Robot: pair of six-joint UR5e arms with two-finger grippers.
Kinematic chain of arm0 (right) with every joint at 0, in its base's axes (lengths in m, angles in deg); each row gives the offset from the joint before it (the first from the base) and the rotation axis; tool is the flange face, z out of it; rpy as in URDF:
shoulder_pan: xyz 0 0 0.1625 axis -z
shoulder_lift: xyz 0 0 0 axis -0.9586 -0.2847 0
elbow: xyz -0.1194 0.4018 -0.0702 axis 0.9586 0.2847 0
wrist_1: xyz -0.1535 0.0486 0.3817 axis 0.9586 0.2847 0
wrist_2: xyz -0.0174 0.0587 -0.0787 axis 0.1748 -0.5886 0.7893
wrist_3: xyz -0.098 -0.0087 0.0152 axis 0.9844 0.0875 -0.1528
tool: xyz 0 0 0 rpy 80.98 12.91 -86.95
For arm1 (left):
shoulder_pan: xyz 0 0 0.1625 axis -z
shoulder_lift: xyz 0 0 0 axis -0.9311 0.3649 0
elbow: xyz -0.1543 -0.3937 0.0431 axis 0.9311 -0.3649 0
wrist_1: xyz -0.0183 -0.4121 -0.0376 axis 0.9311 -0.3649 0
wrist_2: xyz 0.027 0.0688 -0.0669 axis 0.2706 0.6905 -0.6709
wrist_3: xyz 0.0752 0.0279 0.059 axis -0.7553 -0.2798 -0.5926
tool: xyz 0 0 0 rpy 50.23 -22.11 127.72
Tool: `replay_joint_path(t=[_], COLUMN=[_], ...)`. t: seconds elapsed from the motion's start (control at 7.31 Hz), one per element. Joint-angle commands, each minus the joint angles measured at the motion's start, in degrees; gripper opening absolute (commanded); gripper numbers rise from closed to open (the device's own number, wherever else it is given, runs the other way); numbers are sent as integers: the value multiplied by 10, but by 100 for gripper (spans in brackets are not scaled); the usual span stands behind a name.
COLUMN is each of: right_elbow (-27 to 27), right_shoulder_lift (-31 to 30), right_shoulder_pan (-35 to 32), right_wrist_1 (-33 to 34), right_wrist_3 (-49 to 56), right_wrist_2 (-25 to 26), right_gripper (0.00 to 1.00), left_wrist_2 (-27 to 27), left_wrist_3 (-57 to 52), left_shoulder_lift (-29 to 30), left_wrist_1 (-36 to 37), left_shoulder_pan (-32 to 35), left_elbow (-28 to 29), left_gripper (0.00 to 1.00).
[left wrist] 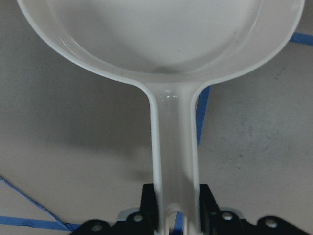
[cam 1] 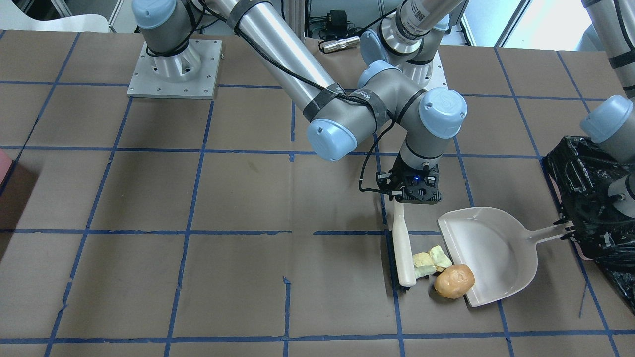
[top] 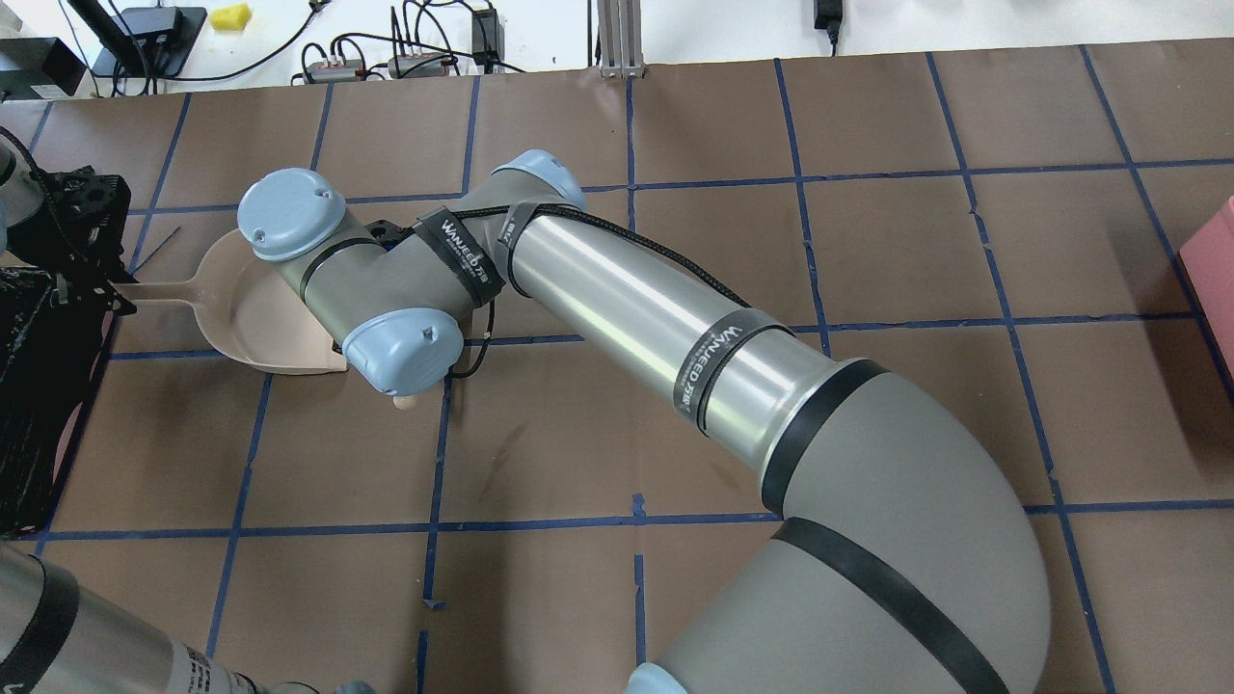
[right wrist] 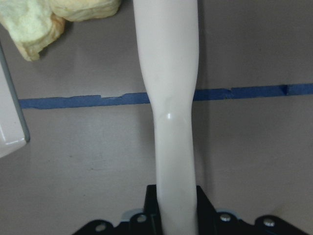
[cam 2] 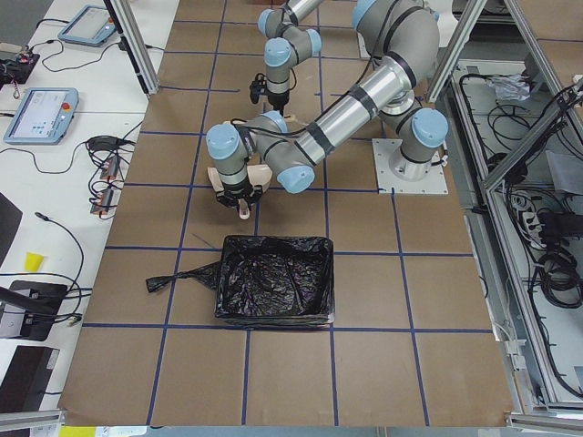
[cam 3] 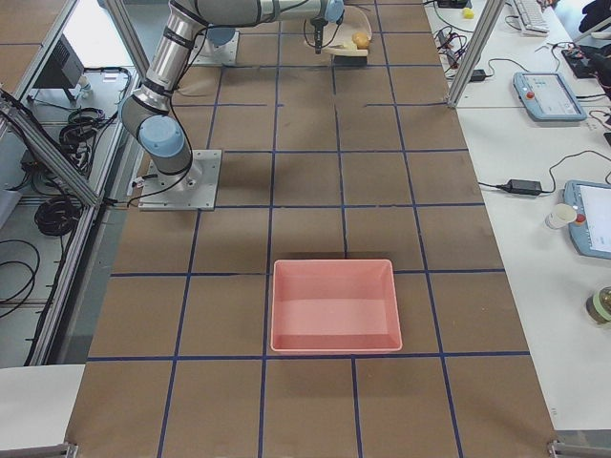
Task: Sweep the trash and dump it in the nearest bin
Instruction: 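Sweep the debris into the dustpan with the right gripper's brush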
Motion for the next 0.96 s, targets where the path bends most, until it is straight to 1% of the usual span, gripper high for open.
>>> replay_joint_path(t=[0.0,0.14,0.41,0.55,0.68,0.82], right_elbow=[14,40,88,105,118,122], right_shoulder_lift=[17,29,37,37,38,35], right_shoulder_pan=[-15,-19,-26,-38,-42,-42], right_wrist_1=[34,34,35,35,36,37], right_wrist_3=[-25,-41,-90,-124,-157,-177], right_wrist_2=[-13,-24,-65,-71,-95,-106], right_gripper=[22,22,22,22,22,22], left_wrist_2=[0,0,0,0,-4,-17], left_wrist_3=[1,1,2,0,1,2], left_shoulder_lift=[0,0,0,5,7,10], left_wrist_1=[0,0,0,8,12,11], left_shoulder_pan=[0,0,0,0,-1,-2], left_elbow=[0,0,0,0,-2,-3], left_gripper=[9,9,9,9,9,9])
